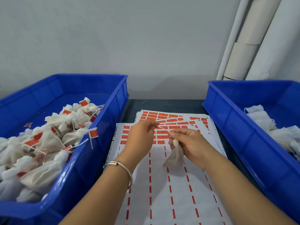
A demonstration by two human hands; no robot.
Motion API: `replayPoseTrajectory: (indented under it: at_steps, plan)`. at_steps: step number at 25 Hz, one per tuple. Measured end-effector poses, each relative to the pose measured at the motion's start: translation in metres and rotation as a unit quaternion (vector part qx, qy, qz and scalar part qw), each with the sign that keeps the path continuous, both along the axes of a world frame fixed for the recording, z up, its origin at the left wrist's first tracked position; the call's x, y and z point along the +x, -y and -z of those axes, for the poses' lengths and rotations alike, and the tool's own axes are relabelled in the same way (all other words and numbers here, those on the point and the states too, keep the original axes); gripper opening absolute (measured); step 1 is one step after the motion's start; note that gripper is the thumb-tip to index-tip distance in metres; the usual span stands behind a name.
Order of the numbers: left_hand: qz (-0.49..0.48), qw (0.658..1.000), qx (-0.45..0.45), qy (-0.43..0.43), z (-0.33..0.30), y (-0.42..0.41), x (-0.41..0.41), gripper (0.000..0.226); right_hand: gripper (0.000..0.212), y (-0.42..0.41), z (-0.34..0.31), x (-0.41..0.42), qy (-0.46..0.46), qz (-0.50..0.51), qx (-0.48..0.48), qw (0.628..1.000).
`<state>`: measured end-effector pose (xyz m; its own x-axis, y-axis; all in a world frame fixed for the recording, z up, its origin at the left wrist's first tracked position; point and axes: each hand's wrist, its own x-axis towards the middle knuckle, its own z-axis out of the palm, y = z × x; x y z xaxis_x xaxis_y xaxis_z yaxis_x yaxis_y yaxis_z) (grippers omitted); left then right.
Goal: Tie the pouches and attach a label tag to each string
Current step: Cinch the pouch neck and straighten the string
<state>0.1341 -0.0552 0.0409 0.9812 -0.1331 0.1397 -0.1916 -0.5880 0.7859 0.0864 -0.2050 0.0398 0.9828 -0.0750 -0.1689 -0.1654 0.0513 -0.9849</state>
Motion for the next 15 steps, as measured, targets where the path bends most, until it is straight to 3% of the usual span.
replayPoseTrajectory:
  at_steps: [4, 9, 15]
  plan:
    - [0.039, 0.989, 0.121, -0.079, 0.033, 0.012, 0.011, 0.041, 0.012, 0.014, 0.008, 0.010, -0.049, 0.045, 0.109, 0.992]
    - [0.065, 0.969, 0.237, -0.039, 0.067, 0.011, 0.013, 0.073, 0.012, 0.019, 0.028, 0.014, -0.080, 0.050, 0.192, 0.977]
    - [0.063, 0.955, 0.290, -0.005, 0.078, 0.016, 0.020, 0.076, 0.018, 0.021, 0.035, 0.018, -0.072, 0.021, 0.196, 0.978]
